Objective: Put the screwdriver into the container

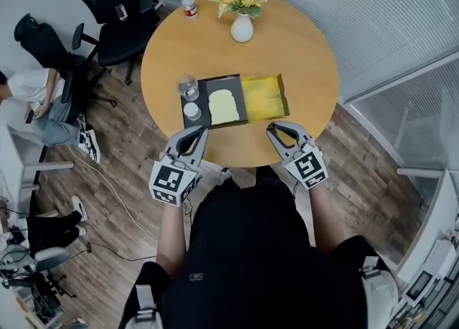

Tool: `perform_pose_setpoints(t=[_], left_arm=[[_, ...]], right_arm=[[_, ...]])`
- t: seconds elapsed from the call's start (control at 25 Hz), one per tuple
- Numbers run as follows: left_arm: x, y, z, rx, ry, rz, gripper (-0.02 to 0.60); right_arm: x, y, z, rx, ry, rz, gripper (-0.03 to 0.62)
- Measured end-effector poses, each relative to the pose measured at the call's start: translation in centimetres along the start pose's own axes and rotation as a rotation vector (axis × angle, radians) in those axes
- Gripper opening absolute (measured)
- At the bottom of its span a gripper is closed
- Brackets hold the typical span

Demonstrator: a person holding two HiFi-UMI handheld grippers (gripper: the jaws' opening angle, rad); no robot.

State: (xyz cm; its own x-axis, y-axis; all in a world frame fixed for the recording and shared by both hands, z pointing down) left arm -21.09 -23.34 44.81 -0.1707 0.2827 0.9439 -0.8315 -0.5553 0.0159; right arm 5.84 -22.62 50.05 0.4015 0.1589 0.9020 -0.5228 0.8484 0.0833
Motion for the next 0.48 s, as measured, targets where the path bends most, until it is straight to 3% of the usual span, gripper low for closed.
perform_pose_setpoints(t=[0.48], left_arm=[[-1.7, -1.3, 3.0, -0.123, 0.008, -0.042, 0.006]], right_arm=[[-0.6, -7.4, 2.0, -0.137, 0.006, -0.079, 0.058]])
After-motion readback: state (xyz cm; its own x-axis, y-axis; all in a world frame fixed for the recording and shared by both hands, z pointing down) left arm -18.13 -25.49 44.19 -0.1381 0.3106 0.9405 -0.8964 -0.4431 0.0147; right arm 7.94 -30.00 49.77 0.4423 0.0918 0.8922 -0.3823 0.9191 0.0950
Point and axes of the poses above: the fingertips, and each gripper's own axes: z forward along the fingers, y to its left, x out of its underside, the point moved 8 cm from there along -z, backward along the fingers, and after that the axes turned 10 degrees about -x, right-handed, at the moved point
